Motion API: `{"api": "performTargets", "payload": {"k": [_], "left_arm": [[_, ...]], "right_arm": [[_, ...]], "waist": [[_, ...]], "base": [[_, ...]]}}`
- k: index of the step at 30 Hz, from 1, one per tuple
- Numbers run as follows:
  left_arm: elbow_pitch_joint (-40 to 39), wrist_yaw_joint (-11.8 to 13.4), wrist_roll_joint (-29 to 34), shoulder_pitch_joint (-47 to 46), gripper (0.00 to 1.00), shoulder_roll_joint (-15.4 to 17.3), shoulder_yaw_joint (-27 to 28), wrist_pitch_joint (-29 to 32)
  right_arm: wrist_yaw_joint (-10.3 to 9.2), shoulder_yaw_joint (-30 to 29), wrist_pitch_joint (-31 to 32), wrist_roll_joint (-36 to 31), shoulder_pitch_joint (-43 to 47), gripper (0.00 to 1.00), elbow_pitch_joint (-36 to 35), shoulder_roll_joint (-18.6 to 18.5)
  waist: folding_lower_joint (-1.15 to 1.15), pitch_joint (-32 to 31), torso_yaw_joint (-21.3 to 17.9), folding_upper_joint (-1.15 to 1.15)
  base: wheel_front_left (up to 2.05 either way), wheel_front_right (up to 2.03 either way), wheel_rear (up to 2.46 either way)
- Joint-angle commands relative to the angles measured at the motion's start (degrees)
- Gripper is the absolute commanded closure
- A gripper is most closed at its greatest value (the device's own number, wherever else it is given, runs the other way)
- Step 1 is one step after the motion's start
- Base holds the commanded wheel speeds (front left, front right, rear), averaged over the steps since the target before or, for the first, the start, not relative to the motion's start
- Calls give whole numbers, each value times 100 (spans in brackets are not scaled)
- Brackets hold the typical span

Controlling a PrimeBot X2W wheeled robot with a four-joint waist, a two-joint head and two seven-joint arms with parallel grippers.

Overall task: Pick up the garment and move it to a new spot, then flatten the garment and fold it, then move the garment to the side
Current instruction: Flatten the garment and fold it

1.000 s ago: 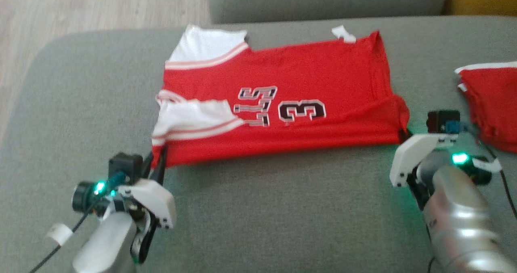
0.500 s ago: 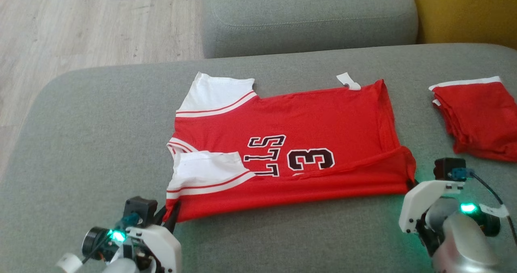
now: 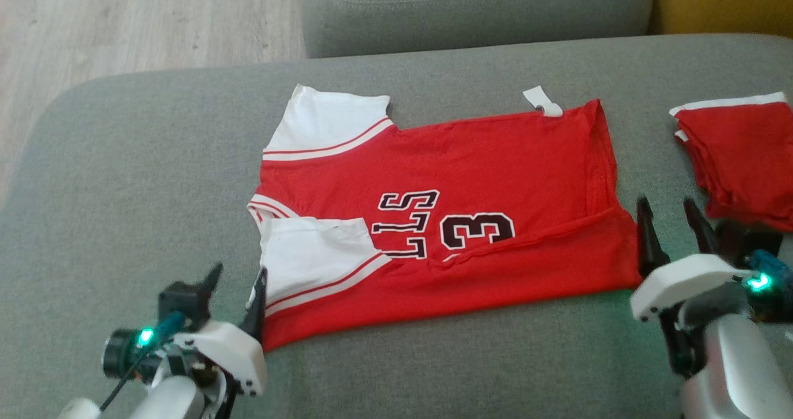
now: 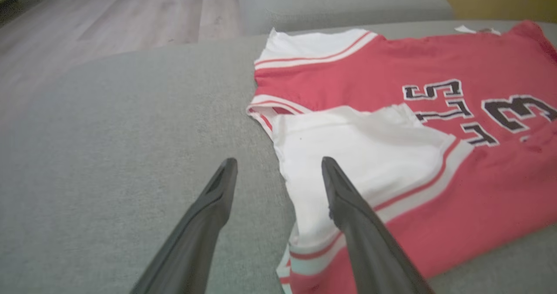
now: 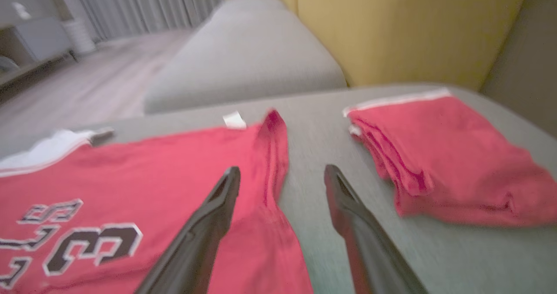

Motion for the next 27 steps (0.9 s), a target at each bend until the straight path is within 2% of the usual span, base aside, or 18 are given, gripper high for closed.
{"api": "performTargets", "payload": {"k": [1,4,5,8,13,17,22,27], "left_arm": [[-257,105,-1,-390,0,84,381,-309],[-386,209,-19,-470,0,-5,603,-869],[-386,209,-19,-470,0,-5,603,-869],[-516,161,-17,-570,0,-71,737,-1410],[-597,-148,126,-1082,0,19,778,-1696],[-421,-550,183,-1924,0,328,740,-1306],[369,-1289,196,-3165,0,803,476,-103],[1343,-1569,-74,-4112,0,1034,265,927]], "right_arm": [[-5,386,-445,139,-33,0,-409,-33],[-5,719,-1054,458,76,0,-599,-33],[-5,719,-1054,458,76,0,-599,-33],[-5,911,-1471,711,92,0,-633,-33],[-5,1009,-1717,848,-111,0,-632,-33],[-5,991,-1771,1011,-351,0,-728,-33],[-5,1173,-1793,1140,-607,0,-824,-33],[-5,1389,-1798,1317,-775,0,-994,-33]], "waist": [[0,73,-34,0],[0,141,-72,0],[0,141,-72,0],[0,221,-118,0],[0,545,-251,0],[0,907,-399,0],[0,1382,-670,0],[0,1840,-1004,0]], "base": [[0,0,0],[0,0,0],[0,0,0],[0,0,0],[0,0,0],[0,0,0],[0,0,0],[0,0,0]]}}
